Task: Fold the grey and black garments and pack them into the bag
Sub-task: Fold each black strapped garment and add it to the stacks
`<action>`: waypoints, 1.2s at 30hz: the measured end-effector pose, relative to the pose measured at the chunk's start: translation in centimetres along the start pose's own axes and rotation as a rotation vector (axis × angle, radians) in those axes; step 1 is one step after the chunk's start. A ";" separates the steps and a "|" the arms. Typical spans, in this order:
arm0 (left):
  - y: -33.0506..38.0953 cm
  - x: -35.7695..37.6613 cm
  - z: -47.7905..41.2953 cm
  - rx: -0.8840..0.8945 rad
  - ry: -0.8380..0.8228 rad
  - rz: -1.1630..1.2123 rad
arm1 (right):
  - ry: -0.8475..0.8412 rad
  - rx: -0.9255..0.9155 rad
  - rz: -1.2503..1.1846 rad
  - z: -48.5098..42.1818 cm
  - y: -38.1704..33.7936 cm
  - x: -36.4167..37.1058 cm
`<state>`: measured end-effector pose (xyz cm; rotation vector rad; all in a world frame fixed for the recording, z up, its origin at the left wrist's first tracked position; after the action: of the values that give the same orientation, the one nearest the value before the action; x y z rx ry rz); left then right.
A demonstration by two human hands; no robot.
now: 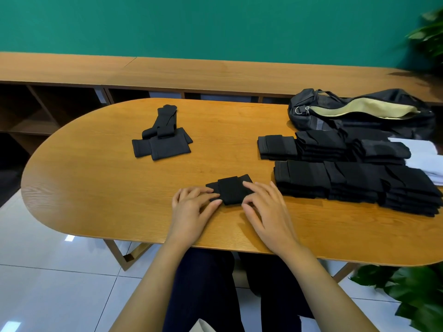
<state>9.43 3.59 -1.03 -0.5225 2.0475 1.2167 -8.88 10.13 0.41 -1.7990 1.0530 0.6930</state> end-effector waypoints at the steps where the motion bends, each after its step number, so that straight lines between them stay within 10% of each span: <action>1: -0.1 -0.1 0.0 -0.017 0.011 0.009 | -0.037 -0.052 0.033 0.1 -0.2 0.2; 10: -0.9 -0.5 0.0 -0.143 0.133 0.083 | -0.254 -0.169 0.399 -2.2 -1.5 0.9; 18: -0.9 -0.9 0.0 -0.245 0.174 0.157 | -0.161 0.171 0.579 -10.6 4.7 -5.2; 29: -0.9 -0.9 0.0 -0.248 0.164 0.155 | -0.472 0.314 0.535 -10.8 9.4 -3.9; 36: -1.0 -0.8 0.0 -0.236 0.157 0.143 | -0.330 0.234 0.444 -10.7 8.0 -4.1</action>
<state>10.65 3.08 -1.03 -0.6068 2.1126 1.5585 -17.60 0.24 4.85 -1.2079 1.2559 1.0455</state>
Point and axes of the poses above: each hand's wrist, its own z-axis away from the middle knuckle, its own x-axis out of the palm, y = z × x, the point moved 4 cm from there along -z, towards the middle knuckle, and after that the axes turned 1 degree about x, right-handed, at the moved point
